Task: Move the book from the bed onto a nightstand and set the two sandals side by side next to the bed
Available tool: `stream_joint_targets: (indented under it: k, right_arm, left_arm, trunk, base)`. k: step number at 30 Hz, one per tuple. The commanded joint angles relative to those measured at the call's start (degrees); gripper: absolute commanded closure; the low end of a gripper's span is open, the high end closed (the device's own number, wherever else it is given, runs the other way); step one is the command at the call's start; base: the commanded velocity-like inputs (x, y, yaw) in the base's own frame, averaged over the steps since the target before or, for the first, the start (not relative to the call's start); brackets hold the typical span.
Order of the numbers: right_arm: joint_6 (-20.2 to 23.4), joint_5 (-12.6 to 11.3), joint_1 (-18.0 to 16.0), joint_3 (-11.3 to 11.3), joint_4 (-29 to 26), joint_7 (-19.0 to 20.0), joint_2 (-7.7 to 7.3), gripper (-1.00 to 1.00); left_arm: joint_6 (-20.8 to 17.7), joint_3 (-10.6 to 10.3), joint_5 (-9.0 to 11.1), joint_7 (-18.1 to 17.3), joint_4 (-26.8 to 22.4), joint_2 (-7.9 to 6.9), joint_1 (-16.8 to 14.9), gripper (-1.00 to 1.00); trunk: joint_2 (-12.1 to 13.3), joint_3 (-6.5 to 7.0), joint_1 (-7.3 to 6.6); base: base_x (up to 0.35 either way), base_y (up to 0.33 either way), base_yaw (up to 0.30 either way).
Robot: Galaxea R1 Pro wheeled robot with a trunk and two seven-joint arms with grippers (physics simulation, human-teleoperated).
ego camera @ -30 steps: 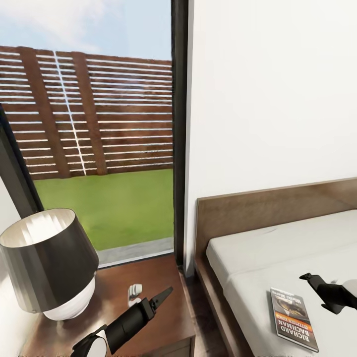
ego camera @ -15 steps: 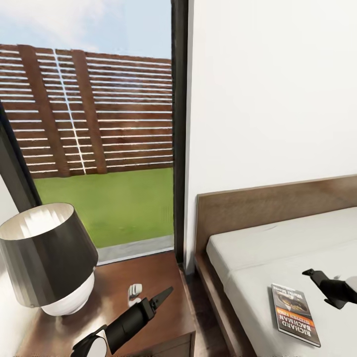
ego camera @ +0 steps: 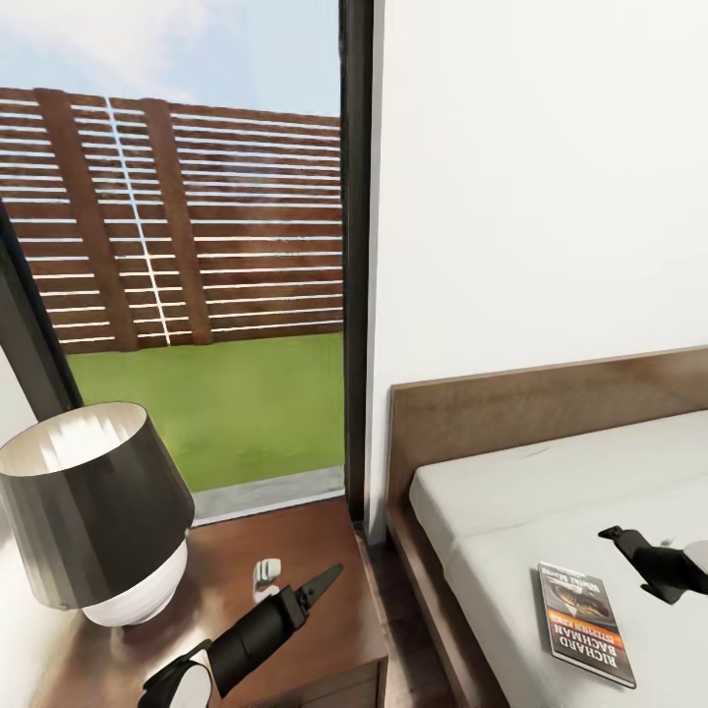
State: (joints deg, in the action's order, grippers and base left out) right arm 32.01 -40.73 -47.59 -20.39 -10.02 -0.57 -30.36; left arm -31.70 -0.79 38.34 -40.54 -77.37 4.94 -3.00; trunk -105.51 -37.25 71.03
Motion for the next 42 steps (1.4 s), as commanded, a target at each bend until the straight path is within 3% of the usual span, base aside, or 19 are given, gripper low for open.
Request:
stream_joint_targets:
  k: [1, 14, 22, 30, 42]
  right_arm:
    - [0.2, -0.1, 0.0, -0.2, -0.1, -0.1, 0.00, -1.00]
    - [0.0, 0.1, -0.2, -0.2, 0.0, -0.1, 0.20, -1.00]
    - [-0.1, 0.0, -0.2, -0.2, 0.1, -0.1, 0.24, -1.00]
    - [-0.1, 0.1, -0.2, -0.2, 0.4, -0.1, 0.44, -1.00]
    - [-0.1, 0.1, -0.2, -0.2, 0.5, -0.1, 0.56, -1.00]
  left_arm:
    - [-0.5, 0.0, 0.4, 0.0, -0.1, 0.01, 0.0, -1.00]
    - [-1.3, -0.2, 0.4, 0.0, -0.8, 0.05, 0.0, -1.00]
    - [-4.4, 0.2, 0.4, 0.5, -1.2, 0.21, -0.1, -1.00]
    - [-7.7, 0.4, 0.5, 0.7, -5.4, 0.47, -0.1, -1.00]
    - [-11.6, 0.4, 6.4, 1.4, -8.1, 0.34, -1.9, -1.00]
  trunk:
    - [0.0, -0.06, -0.01]
    - [0.0, -0.06, -0.01]
    - [0.0, -0.06, -0.01]
    - [0.0, -0.06, -0.01]
    - [0.0, -0.06, -0.01]
  base:
    - [0.000, 0.000, 0.000]
    - [0.000, 0.000, 0.000]
    - [0.000, 0.000, 0.000]
    - [0.000, 0.000, 0.000]
    - [0.000, 0.000, 0.000]
